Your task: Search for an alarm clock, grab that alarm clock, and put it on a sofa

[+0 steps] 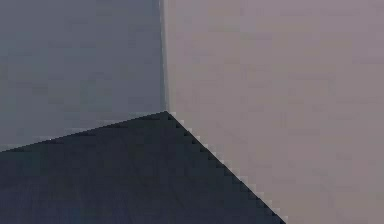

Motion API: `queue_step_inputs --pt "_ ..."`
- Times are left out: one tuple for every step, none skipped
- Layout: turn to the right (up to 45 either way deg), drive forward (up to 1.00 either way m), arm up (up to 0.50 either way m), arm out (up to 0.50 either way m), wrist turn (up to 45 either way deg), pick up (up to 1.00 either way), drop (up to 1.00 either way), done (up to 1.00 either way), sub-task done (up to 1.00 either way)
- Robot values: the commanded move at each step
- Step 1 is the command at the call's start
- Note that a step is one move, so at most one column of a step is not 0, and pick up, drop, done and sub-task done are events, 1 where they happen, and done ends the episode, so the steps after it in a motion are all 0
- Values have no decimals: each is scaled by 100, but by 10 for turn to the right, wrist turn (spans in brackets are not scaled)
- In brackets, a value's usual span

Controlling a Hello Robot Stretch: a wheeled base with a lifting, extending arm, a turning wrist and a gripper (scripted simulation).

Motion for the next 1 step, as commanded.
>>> queue_step_inputs --pt "0 0 38 0 0 0 0 0 0"
